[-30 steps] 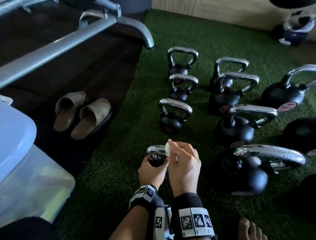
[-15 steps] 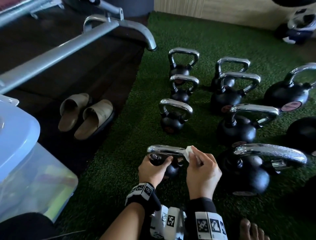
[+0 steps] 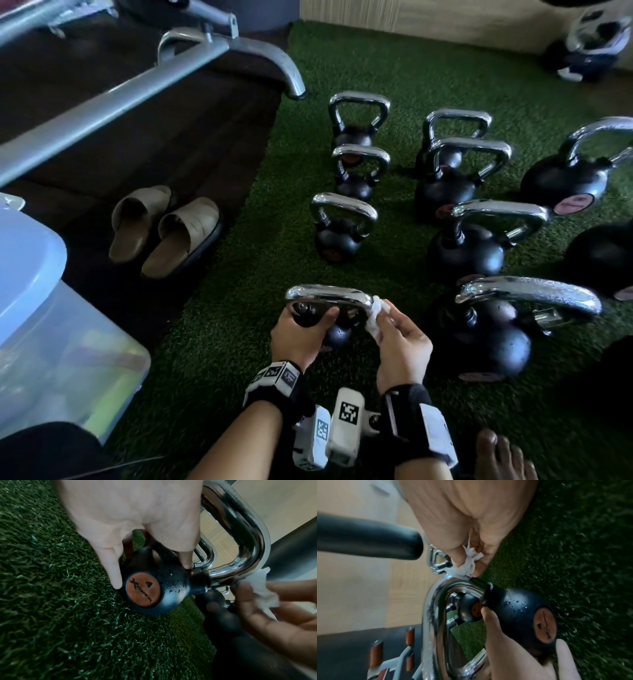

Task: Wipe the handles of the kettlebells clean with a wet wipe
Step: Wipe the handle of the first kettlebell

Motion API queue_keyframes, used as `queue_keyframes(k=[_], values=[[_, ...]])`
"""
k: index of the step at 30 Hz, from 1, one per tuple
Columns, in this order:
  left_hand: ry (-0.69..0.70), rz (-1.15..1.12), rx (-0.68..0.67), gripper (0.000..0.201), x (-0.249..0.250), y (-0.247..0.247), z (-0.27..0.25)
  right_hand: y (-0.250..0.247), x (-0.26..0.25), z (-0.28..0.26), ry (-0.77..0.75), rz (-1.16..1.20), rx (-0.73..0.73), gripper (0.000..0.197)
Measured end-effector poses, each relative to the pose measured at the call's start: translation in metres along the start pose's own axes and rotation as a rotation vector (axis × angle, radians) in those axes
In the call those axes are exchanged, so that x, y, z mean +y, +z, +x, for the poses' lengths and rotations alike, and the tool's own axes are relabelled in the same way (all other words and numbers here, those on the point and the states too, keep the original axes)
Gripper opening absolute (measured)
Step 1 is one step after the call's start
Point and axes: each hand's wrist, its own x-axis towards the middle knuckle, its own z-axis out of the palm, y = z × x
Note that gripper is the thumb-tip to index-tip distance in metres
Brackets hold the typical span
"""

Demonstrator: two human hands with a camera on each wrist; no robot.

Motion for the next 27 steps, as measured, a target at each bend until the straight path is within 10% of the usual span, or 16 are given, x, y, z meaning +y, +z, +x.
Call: queue_keyframes(k=[12, 19, 27], values=[[-0.2, 0.255, -0.312, 0.047, 0.002, -0.036, -0.022, -0.034, 0.01, -0.008, 0.207, 0.023, -0.152, 0.019], [-0.214, -0.32, -0.658, 0.025, 0.013, -0.051, -0.048, -0.041, 0.015, -0.037, 0.084, -0.287, -0.514, 0.016], [-0.239, -0.57, -0.583, 0.028, 0.013, -0.055, -0.055, -0.03, 0.004, -0.039, -0.092, -0.371, -0.504, 0.019]])
